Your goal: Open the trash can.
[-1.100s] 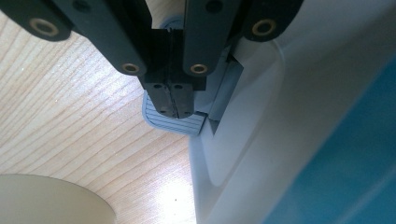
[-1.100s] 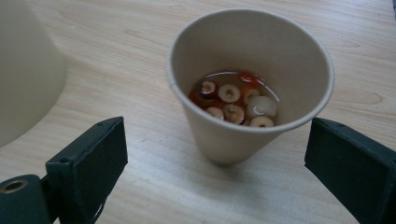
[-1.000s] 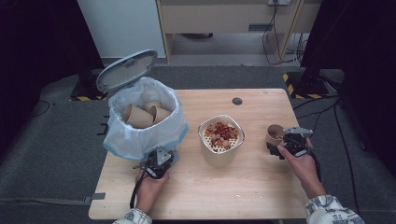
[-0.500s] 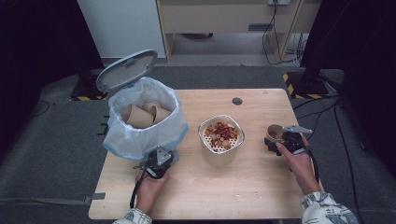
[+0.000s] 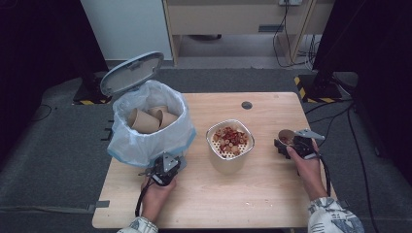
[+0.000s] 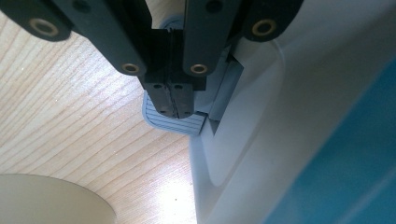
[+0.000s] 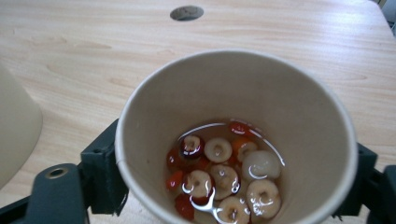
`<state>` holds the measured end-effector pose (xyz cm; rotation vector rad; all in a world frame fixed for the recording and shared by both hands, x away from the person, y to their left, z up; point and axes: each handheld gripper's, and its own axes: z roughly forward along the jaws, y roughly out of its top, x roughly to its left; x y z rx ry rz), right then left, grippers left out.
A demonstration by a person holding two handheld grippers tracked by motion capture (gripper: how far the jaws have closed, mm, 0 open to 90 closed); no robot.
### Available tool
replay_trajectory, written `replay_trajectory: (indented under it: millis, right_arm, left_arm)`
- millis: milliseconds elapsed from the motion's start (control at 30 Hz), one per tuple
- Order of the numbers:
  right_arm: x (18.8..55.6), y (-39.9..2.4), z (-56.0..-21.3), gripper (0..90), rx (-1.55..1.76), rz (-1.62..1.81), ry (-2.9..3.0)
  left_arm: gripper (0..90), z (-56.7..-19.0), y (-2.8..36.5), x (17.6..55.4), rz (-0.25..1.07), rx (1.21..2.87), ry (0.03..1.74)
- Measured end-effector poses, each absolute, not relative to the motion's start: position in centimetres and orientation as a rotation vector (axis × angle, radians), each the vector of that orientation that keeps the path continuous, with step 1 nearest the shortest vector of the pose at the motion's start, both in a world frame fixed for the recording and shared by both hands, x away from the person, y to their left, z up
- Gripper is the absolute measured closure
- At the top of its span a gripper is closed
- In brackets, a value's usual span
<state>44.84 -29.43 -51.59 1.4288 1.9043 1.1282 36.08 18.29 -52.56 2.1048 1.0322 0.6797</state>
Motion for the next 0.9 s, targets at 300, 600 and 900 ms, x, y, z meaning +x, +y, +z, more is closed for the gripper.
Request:
replay_trajectory:
  millis: [300, 600, 900]
  right_arm:
    - [44.7, -29.7, -51.9, 27.6, 1.369, 1.136, 1.915]
    - [44.4, -30.0, -51.8, 29.5, 1.337, 1.158, 1.916]
    - [43.8, -30.1, -50.2, 29.8, 1.308, 1.167, 1.918]
  left_arm:
    - [89.2, -52.6, 18.3, 36.1, 0.68, 2.104, 1.033]
    - [89.2, -52.6, 18.3, 36.1, 0.681, 2.102, 1.033]
    - [89.2, -52.6, 18.3, 36.1, 0.684, 2.102, 1.031]
